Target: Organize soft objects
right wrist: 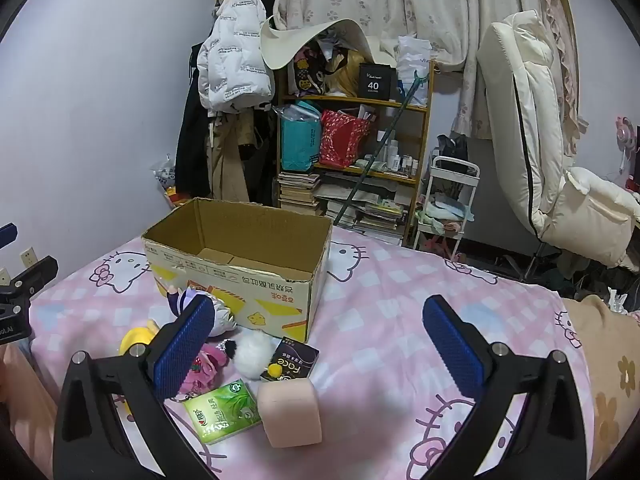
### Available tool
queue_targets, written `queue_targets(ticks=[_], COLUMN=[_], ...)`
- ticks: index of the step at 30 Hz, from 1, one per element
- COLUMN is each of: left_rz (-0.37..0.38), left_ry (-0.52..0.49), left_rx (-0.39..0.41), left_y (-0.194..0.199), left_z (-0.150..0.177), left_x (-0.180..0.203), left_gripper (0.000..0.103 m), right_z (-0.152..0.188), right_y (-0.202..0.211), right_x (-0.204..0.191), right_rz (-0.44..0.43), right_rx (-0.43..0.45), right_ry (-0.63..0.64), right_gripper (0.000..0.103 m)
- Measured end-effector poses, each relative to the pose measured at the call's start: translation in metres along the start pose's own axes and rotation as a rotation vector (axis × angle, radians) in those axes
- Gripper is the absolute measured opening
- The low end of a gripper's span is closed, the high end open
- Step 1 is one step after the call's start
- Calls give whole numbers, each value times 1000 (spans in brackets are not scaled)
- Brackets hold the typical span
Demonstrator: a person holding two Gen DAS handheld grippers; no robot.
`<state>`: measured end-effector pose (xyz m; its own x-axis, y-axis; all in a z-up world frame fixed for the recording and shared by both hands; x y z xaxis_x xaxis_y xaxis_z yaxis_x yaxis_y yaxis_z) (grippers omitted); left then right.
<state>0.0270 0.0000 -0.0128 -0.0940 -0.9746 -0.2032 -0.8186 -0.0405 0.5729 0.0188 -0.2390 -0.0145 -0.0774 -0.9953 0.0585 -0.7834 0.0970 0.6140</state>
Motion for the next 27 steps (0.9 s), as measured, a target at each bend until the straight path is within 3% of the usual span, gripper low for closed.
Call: queue_targets(ticks=[27], left_rz=[7], left_ry=[-7], left_rx=[-12], left_y=[-5], left_z=[3], left_x=[4], left_gripper=[102], right_z=[0], right_y=[-1], right_x=[0], right_rz=[4], right_rx=[-2], right_ry=[6], right_gripper=[103])
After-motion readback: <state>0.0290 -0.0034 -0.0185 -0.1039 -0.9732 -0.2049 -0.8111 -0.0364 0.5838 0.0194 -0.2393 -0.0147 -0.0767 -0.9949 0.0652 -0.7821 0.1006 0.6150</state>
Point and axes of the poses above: each gripper's, at about its wrist camera, not at the fingertips, and y roughly against the way its jaws point, x to its right, z to its underside, the point moved 3 cm from there along -y, roughly the way its jaws point, and after that the axes turned 10 degrees about -x, right-handed, at the moved point
